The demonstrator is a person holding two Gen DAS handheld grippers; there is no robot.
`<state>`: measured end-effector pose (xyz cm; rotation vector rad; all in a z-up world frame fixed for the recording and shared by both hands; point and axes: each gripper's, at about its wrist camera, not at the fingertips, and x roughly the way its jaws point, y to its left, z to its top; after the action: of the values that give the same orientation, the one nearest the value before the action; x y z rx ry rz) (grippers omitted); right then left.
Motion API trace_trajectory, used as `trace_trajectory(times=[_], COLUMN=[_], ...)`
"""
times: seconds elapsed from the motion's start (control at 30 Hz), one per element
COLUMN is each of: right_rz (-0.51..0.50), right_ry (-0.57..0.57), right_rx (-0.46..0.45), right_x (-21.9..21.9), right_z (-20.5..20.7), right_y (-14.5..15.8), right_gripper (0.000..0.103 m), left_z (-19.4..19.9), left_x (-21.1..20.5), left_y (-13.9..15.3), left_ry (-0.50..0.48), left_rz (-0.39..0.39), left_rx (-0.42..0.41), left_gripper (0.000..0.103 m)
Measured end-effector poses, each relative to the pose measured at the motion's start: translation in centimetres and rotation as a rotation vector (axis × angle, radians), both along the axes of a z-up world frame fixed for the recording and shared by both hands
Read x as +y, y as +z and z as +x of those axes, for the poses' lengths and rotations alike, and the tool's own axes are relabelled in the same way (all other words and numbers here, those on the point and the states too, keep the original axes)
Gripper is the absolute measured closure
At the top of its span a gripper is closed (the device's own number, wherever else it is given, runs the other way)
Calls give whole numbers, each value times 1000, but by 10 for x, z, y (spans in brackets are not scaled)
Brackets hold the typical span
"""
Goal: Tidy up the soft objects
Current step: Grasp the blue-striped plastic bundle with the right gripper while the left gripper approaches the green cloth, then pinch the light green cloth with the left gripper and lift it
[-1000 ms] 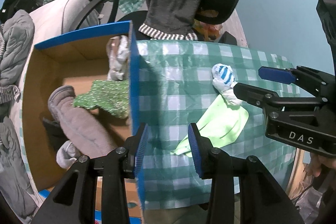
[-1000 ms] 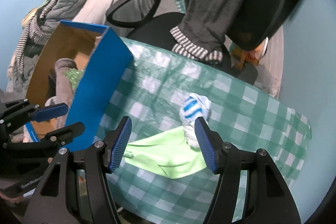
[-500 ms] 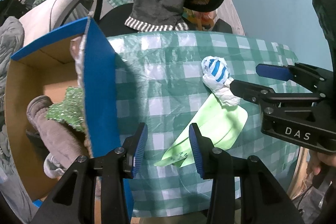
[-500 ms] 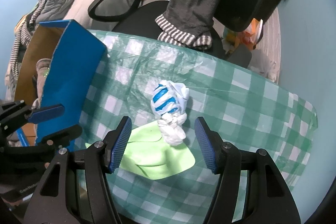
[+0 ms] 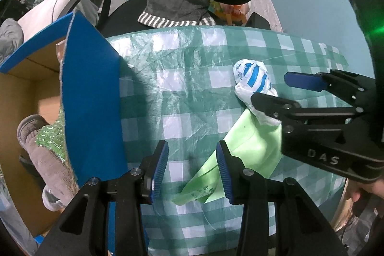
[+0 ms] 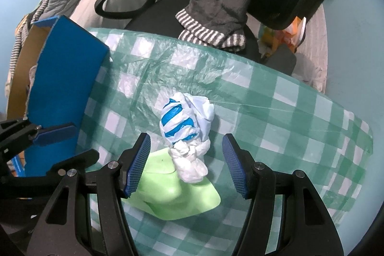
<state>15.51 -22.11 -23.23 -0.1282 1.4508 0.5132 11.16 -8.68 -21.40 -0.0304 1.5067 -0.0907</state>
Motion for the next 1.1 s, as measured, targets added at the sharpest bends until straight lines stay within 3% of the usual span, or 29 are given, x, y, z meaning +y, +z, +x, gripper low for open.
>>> trace_trajectory(times=[0.27, 0.33, 0.43, 0.6, 0.93, 0.97, 1.03, 1.1], right_rz=[-13, -11, -4, 10, 19, 20, 21, 22], right_ry=[29, 30, 15, -10, -93, -103, -121, -144], right_rx=[-6, -7, -10, -33, -54, -53, -53, -50], right_x=[4, 5, 3, -1, -31, -35, -42, -51], right_z=[-1, -1, -2, -4, -20, -23, -29, -36], right_y=[-13, -15, -14, -5, 14, 15, 16, 17], right_gripper=[40, 57, 62, 63, 63, 63, 63, 63], left_z=[3, 3, 1, 0, -9, -9, -10, -12], left_x=[-3, -4, -4, -4, -19, -22, -28, -36], left_y=[-10, -11, -9, -7, -10, -10, -9, -8], left_ry=[-10, -17, -27, -41, -106, -114, -138, -165], left_rz=[5, 6, 3, -17, -54, -61, -73, -87], left_rx=[18, 24, 24, 26, 41, 41, 35, 23], left_gripper=[61, 61, 61, 55, 53, 51, 39, 38])
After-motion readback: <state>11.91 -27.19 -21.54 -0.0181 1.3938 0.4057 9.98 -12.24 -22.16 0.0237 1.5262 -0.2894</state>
